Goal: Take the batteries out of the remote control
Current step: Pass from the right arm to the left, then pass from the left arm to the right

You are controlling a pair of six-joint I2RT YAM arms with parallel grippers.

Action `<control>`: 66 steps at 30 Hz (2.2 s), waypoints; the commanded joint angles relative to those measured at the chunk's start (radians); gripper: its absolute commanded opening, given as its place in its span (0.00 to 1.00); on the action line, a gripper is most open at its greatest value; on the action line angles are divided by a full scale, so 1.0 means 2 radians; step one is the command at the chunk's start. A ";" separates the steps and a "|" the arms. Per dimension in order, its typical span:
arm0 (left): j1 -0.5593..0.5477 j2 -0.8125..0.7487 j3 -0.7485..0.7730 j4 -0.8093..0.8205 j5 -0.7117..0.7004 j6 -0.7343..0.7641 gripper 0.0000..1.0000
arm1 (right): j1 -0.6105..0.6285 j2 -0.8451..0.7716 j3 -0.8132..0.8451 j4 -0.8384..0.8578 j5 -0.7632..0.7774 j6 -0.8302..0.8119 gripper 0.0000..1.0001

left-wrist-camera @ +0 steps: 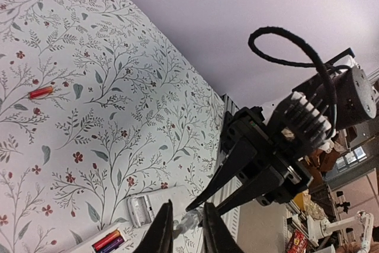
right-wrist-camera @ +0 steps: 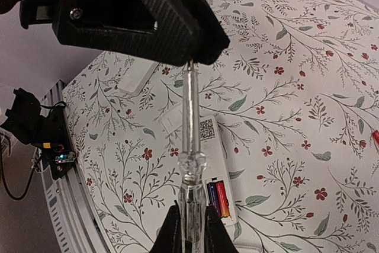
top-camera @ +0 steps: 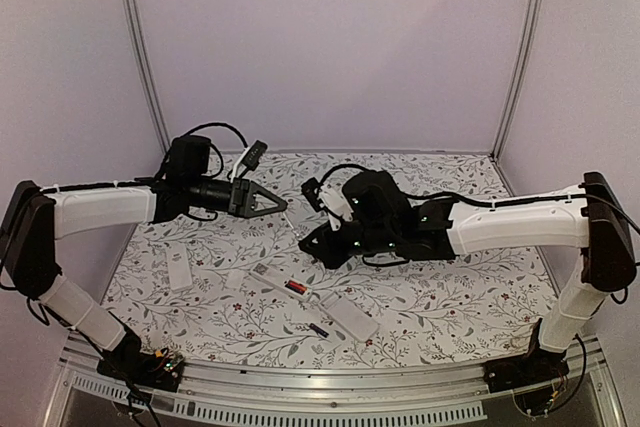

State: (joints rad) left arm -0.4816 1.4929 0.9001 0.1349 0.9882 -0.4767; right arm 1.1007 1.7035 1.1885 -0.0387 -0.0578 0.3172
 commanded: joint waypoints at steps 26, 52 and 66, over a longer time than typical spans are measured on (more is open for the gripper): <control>0.039 -0.071 -0.049 0.061 -0.079 -0.114 0.00 | 0.004 -0.052 -0.063 0.081 0.094 0.051 0.81; -0.019 -0.238 -0.208 0.372 -0.170 -0.235 0.00 | -0.009 -0.049 -0.099 0.359 -0.051 0.153 0.89; -0.035 -0.227 -0.227 0.453 -0.199 -0.250 0.00 | -0.008 -0.029 -0.086 0.418 -0.109 0.167 0.59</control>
State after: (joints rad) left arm -0.5335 1.0290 0.4660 0.9642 0.6113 -0.9642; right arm 1.0859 1.6203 0.9905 0.7341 -0.2218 0.6331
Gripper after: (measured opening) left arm 0.005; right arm 0.637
